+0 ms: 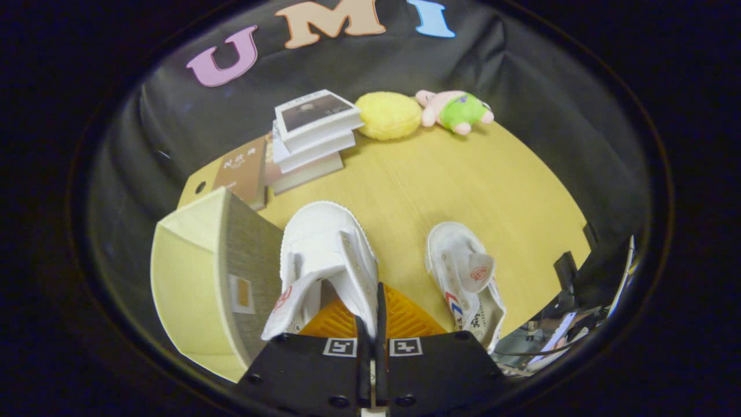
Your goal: Open the storage box then place both shoes into the box .Put the left shoe in first, then the right shoe, with the right side of both shoes facing outward in a uniform manner.
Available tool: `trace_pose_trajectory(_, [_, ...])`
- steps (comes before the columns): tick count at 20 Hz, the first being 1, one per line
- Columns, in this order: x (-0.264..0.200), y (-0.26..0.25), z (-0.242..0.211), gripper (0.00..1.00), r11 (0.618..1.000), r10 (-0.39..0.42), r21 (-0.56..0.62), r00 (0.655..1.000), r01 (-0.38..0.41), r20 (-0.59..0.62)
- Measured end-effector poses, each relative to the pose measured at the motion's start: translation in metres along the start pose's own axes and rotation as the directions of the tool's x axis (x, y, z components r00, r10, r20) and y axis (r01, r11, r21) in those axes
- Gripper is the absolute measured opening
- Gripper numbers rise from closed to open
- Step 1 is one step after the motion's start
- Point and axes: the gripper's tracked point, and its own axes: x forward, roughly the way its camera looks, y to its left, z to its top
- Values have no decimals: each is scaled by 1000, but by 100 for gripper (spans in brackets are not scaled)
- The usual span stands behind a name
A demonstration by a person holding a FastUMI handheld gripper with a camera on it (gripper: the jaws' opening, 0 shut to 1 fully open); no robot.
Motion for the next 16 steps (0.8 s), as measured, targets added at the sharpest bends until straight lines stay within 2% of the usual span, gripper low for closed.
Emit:
trace_pose_trajectory(3, [-52,41,34,6,996,86,27,992,-89,92])
trace_pose_trajectory(5, [-72,75,40,6,988,139,45,984,-145,113])
trace_pose_trajectory(9, [-67,152,4,6,960,280,24,960,-280,11])
trace_pose_trajectory(11, [-46,169,-12,6,959,283,14,959,-283,-25])
trace_pose_trajectory(16, [-14,183,-21,6,982,190,23,980,-189,-64])
